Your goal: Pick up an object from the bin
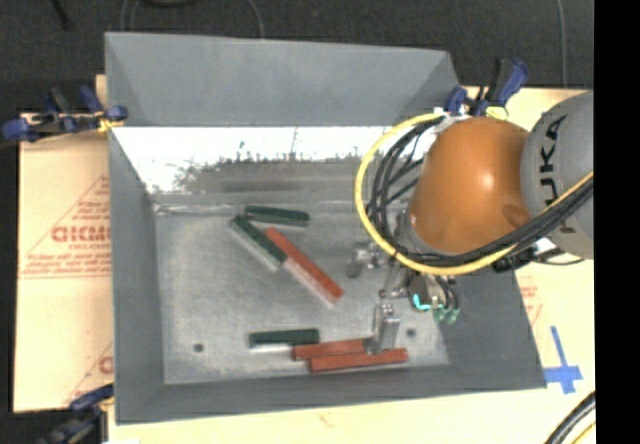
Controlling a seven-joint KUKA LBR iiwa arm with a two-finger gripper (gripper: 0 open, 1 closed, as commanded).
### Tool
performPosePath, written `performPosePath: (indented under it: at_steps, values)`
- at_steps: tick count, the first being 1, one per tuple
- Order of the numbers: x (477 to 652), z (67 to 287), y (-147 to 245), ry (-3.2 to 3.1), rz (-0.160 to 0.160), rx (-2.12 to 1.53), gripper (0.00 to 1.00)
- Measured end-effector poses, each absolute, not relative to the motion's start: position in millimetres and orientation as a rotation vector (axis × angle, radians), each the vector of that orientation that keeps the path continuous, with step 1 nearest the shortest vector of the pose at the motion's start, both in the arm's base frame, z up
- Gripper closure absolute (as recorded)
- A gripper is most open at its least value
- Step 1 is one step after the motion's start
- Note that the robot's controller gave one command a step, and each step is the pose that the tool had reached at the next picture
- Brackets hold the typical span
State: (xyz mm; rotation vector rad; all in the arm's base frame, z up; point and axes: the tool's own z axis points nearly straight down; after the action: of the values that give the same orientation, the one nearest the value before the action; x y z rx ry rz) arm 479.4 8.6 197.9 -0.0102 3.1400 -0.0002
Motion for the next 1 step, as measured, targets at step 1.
performPosePath:
  at_steps: [1]
  values:
    - [487.4, 156.9, 11.8, 3.129, 0.001, 0.055, 0.0]
